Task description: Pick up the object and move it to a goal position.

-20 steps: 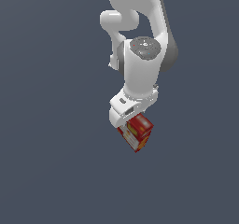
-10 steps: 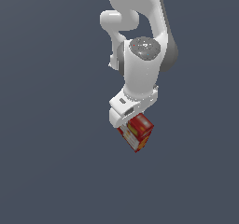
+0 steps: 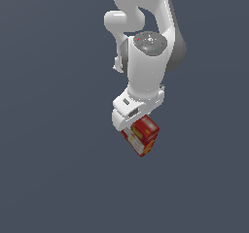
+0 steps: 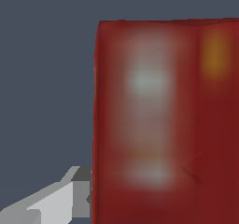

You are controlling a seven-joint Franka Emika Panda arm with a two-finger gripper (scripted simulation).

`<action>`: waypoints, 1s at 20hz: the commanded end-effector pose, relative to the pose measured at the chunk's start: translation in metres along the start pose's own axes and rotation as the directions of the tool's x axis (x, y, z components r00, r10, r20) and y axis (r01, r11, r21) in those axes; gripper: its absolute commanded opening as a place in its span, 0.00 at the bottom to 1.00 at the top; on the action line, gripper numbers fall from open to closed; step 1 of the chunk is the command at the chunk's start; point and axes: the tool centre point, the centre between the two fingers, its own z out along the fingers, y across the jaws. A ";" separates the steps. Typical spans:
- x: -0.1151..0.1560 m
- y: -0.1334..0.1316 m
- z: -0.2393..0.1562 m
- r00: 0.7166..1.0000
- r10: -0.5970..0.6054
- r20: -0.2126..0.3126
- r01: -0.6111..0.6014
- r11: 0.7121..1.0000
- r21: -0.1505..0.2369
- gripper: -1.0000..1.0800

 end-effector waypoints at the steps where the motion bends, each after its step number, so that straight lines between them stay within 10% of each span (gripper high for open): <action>1: -0.002 0.003 -0.014 1.000 0.000 -0.002 0.000 1.000 -0.002 0.00; 20: -0.033 0.041 -0.194 1.000 0.000 -0.003 0.000 1.000 -0.001 0.00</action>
